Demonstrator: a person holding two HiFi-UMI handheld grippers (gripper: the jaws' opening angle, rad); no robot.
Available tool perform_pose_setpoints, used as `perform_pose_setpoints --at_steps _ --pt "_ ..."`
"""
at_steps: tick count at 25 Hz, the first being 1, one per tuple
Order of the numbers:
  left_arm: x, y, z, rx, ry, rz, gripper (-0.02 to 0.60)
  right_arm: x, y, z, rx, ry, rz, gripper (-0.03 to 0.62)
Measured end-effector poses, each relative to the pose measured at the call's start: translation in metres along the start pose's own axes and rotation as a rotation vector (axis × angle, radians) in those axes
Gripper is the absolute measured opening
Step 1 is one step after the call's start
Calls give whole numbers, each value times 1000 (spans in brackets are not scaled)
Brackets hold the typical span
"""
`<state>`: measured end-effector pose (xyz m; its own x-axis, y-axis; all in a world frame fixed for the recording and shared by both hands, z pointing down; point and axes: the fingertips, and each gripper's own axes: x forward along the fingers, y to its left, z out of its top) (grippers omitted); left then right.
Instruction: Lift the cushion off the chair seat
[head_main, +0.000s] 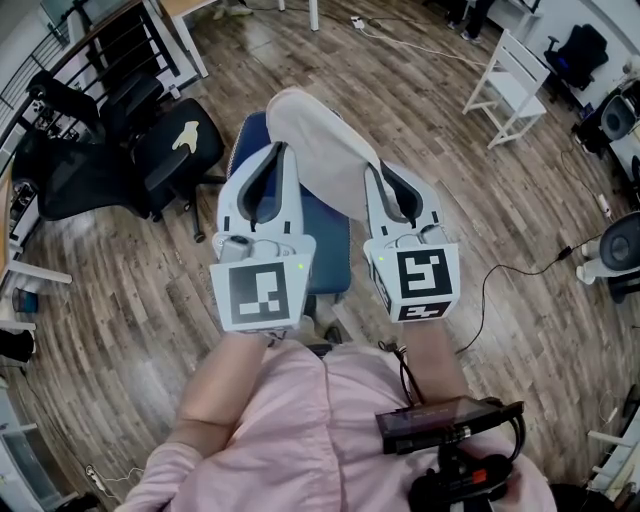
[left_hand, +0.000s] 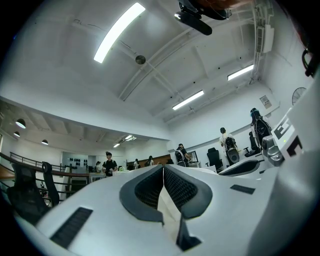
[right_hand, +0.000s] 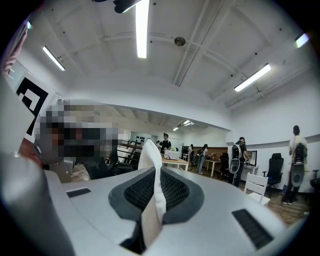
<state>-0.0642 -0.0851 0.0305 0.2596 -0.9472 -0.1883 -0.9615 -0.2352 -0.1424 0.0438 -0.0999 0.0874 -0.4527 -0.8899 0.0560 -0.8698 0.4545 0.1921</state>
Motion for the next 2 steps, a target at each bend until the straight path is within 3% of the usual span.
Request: perform_pose_setpoints --at_steps 2 --pt "3 -1 0 2 0 -1 15 1 -2 0 0 0 -1 28"
